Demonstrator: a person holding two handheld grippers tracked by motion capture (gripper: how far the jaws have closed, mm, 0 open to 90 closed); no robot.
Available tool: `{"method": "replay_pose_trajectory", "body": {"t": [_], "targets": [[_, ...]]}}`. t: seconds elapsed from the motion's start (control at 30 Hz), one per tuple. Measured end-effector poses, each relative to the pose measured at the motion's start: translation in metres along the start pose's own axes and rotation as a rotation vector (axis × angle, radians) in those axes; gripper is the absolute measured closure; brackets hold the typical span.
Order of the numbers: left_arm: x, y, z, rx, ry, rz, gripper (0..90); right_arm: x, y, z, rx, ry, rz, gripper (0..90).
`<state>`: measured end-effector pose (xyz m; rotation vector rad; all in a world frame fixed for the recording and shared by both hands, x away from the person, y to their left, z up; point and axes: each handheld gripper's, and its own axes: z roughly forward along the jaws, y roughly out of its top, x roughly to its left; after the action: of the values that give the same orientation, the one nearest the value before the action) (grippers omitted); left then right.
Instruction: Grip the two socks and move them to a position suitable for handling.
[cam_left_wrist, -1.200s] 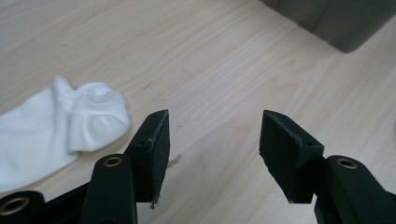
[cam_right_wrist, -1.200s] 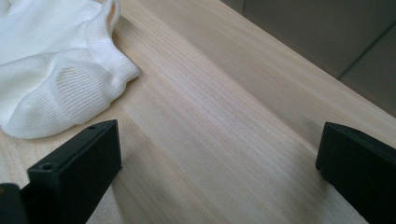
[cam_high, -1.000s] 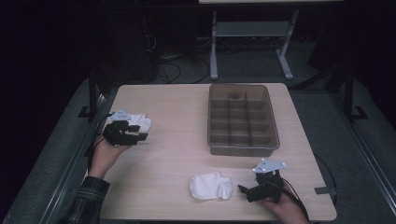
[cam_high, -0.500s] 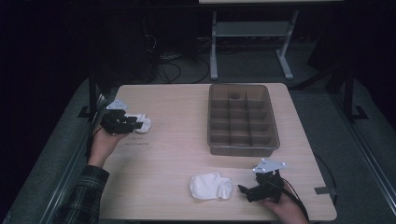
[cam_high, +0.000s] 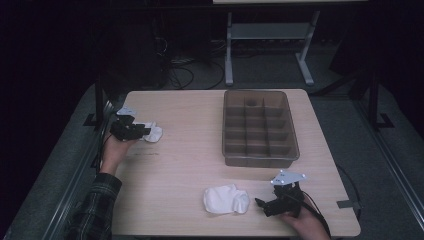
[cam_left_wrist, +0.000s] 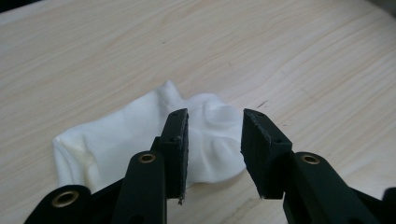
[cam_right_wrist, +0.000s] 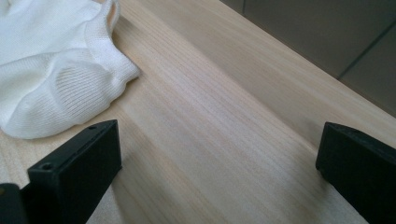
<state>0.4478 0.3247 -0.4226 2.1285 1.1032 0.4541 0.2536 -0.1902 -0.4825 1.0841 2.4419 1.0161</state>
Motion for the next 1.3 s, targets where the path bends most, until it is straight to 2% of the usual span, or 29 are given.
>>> {"method": "replay_pose_trajectory", "body": {"t": [0.23, 0.37, 0.5, 0.73, 0.77, 0.93, 1.13, 1.3], "targets": [[0.008, -0.005, 0.015, -0.009, 0.025, -0.021, 60.6, 0.000, 0.000, 0.000, 0.000, 0.000, -0.001, 0.0], [0.011, -0.008, 0.023, 0.007, 0.052, -0.032, 58.5, 0.000, 0.000, 0.000, 0.000, 0.000, -0.001, 0.0], [0.013, -0.010, 0.029, 0.007, 0.056, -0.044, 58.6, 0.000, 0.000, 0.000, 0.000, 0.000, -0.001, 0.0], [0.016, -0.016, 0.038, 0.054, 0.064, -0.050, 59.3, 0.000, 0.000, 0.000, 0.000, 0.000, -0.001, 0.0], [0.017, -0.016, 0.038, 0.048, 0.062, -0.060, 59.8, 0.000, 0.000, 0.000, 0.000, 0.000, -0.001, 0.0], [0.018, -0.017, 0.038, 0.048, 0.064, -0.073, 67.6, 0.000, 0.000, 0.000, 0.000, 0.000, -0.001, 0.0], [0.019, -0.017, 0.037, 0.052, 0.059, -0.081, 82.4, 0.000, 0.000, 0.000, 0.000, 0.000, -0.001, 0.0], [0.020, -0.018, 0.037, 0.042, 0.057, -0.084, 84.6, 0.000, 0.000, 0.000, 0.000, 0.000, -0.001, 0.0]]}}
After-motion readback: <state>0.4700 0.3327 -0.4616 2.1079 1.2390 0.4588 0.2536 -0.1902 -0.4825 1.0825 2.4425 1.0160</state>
